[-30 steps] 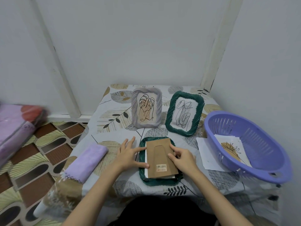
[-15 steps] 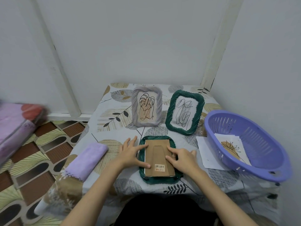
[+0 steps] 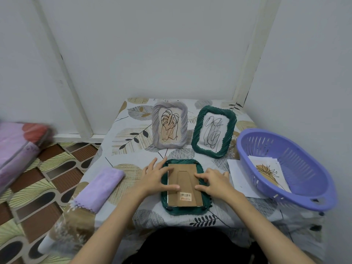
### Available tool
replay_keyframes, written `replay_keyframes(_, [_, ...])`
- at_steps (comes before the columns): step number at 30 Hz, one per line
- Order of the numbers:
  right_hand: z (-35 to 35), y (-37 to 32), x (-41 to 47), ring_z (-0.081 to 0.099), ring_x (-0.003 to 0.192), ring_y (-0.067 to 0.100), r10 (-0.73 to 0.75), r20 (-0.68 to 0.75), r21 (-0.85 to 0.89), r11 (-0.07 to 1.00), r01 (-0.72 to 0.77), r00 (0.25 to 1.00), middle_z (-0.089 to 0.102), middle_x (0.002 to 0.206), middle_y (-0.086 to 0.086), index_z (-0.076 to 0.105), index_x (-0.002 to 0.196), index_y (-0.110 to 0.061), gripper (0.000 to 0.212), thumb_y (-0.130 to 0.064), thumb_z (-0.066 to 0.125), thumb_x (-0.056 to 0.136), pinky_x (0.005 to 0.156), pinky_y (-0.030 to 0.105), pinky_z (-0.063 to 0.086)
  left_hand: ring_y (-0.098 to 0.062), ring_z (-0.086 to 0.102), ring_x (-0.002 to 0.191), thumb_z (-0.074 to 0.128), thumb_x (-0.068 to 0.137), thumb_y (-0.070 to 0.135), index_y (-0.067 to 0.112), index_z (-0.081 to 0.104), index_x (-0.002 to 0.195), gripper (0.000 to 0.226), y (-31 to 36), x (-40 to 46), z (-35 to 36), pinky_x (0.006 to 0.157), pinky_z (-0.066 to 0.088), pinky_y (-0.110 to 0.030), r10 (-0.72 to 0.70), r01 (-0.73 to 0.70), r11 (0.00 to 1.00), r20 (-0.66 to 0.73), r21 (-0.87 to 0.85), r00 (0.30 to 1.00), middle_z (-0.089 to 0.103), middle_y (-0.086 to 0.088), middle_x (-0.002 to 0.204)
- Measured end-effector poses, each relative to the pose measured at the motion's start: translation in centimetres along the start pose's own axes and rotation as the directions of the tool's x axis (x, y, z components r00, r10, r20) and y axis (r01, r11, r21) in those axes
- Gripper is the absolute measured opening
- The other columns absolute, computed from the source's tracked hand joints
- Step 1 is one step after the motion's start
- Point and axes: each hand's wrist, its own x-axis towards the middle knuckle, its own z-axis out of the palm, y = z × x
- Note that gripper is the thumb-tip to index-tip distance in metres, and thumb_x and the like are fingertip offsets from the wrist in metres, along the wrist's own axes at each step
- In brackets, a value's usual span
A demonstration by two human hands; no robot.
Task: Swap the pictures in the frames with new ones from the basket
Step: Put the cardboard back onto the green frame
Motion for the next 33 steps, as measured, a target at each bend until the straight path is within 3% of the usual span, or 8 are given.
replay_keyframes(2, [0.0, 0.1, 0.0, 0.043, 0.11, 0.017, -0.002, -0.007, -0.008, 1.0, 0.002, 1.0, 0.038, 0.097, -0.007, 0.041, 0.135, -0.038, 0.054, -0.054, 0.053, 0.084, 0.083, 0.037, 0.024, -0.017, -0.01, 0.144, 0.046, 0.048, 0.09, 0.04, 0.022, 0.142, 0.109, 0.3, 0.2, 0.3, 0.116, -0.001, -0.048, 0.029, -0.03, 0.999, 0.005, 0.026, 1.0, 0.002, 0.013, 0.157])
replay_keyframes(6, [-0.3, 0.5, 0.3, 0.042, 0.112, 0.018, 0.005, 0.018, 0.013, 1.0, -0.005, 1.0, 0.045, 0.105, -0.004, 0.046, 0.129, -0.042, 0.052, -0.057, 0.055, 0.081, 0.092, 0.04, 0.028, -0.017, -0.008, 0.144, 0.058, 0.066, 0.073, 0.044, 0.024, 0.141, 0.087, 0.1, 0.4, 0.9, 0.115, -0.004, -0.049, 0.04, -0.04, 0.998, 0.012, 0.052, 0.999, 0.009, 0.015, 0.155])
replay_keyframes(9, [-0.5, 0.8, 1.0, 0.043, 0.113, 0.018, 0.056, -0.045, 0.173, 0.984, -0.047, 0.997, 0.045, 0.106, -0.003, 0.052, 0.122, -0.04, 0.041, -0.053, 0.054, 0.084, 0.098, 0.041, 0.03, -0.017, -0.006, 0.144, 0.057, 0.063, 0.077, 0.044, 0.023, 0.142, 0.092, 0.0, 0.3, 1.2, 0.116, -0.003, -0.05, 0.043, -0.044, 0.997, 0.005, 0.067, 0.999, 0.009, 0.016, 0.155])
replay_keyframes(12, [-0.1, 1.0, 2.2, 0.042, 0.118, 0.024, 0.14, -0.143, 0.212, 0.971, -0.108, 0.98, 0.049, 0.117, 0.004, 0.044, 0.132, -0.036, 0.046, -0.049, 0.049, 0.089, 0.099, 0.043, 0.033, -0.018, -0.005, 0.144, 0.046, 0.051, 0.087, 0.044, 0.023, 0.141, 0.103, 0.0, 0.4, 1.3, 0.115, -0.002, -0.05, 0.048, -0.048, 0.997, 0.001, 0.064, 0.999, 0.009, 0.016, 0.155])
replay_keyframes(17, [0.3, 1.1, 3.5, 0.037, 0.124, 0.027, 0.158, -0.05, 0.178, 0.973, -0.146, 0.986, 0.046, 0.128, 0.009, 0.039, 0.134, -0.042, 0.051, -0.053, 0.051, 0.086, 0.103, 0.049, 0.03, -0.016, -0.005, 0.144, 0.059, 0.067, 0.072, 0.044, 0.022, 0.142, 0.088, -0.1, 0.3, 1.5, 0.116, -0.001, -0.05, 0.044, -0.043, 0.998, -0.015, 0.055, 0.999, 0.008, 0.017, 0.155])
replay_keyframes(26, [-0.6, 1.3, 4.1, 0.034, 0.123, 0.026, 0.105, 0.028, 0.139, 0.984, -0.108, 0.994, 0.043, 0.126, 0.005, 0.042, 0.13, -0.047, 0.044, -0.052, 0.051, 0.087, 0.103, 0.05, 0.025, -0.016, -0.006, 0.144, 0.061, 0.067, 0.07, 0.043, 0.023, 0.141, 0.087, -0.1, 0.2, 1.5, 0.115, -0.001, -0.049, 0.05, -0.05, 0.998, -0.011, 0.025, 0.999, 0.008, 0.017, 0.155])
replay_keyframes(33, [0.0, 1.4, 3.7, 0.037, 0.117, 0.021, 0.095, -0.04, 0.182, 0.979, -0.086, 0.995, 0.044, 0.109, -0.004, 0.046, 0.124, -0.047, 0.038, -0.053, 0.05, 0.087, 0.1, 0.048, 0.025, -0.016, -0.006, 0.144, 0.06, 0.067, 0.07, 0.044, 0.023, 0.141, 0.087, -0.2, 0.3, 1.6, 0.115, -0.001, -0.049, 0.047, -0.047, 0.999, -0.016, 0.014, 0.999, 0.008, 0.017, 0.155])
